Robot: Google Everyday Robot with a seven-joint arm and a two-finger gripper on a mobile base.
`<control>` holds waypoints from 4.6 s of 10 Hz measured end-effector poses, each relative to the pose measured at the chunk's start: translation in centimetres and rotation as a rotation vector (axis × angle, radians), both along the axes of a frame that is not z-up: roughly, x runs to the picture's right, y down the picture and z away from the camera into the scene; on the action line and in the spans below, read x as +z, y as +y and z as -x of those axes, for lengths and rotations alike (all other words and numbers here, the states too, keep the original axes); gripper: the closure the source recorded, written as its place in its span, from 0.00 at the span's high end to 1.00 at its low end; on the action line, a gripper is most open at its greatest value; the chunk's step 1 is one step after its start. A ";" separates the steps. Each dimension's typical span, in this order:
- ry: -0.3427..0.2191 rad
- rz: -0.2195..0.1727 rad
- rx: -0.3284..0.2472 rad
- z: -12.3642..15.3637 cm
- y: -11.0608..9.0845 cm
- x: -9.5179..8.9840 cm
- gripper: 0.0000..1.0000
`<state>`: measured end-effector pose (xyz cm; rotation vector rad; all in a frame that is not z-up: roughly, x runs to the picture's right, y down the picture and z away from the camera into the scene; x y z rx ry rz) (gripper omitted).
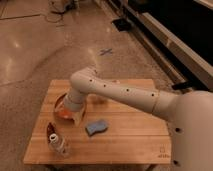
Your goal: Place the pepper on the white sponge
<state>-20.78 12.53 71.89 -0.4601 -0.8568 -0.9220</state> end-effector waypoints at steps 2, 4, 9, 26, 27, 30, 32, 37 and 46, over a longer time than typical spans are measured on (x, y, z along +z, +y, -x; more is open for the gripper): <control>-0.062 -0.049 -0.094 2.5 -0.1 0.9 0.75; -0.129 -0.115 -0.224 5.3 0.0 2.2 0.75; -0.203 -0.194 -0.489 10.1 2.7 6.2 0.75; -0.083 -0.055 -0.623 11.6 9.0 8.6 0.07; -0.080 -0.064 -0.582 11.1 7.0 7.7 0.00; -0.038 -0.106 -0.480 8.1 1.2 6.3 0.00; 0.013 -0.103 -0.439 5.0 -0.5 6.6 0.00; 0.160 -0.034 -0.331 -4.6 0.1 7.0 0.00; 0.338 0.110 -0.163 -15.6 6.5 8.6 0.36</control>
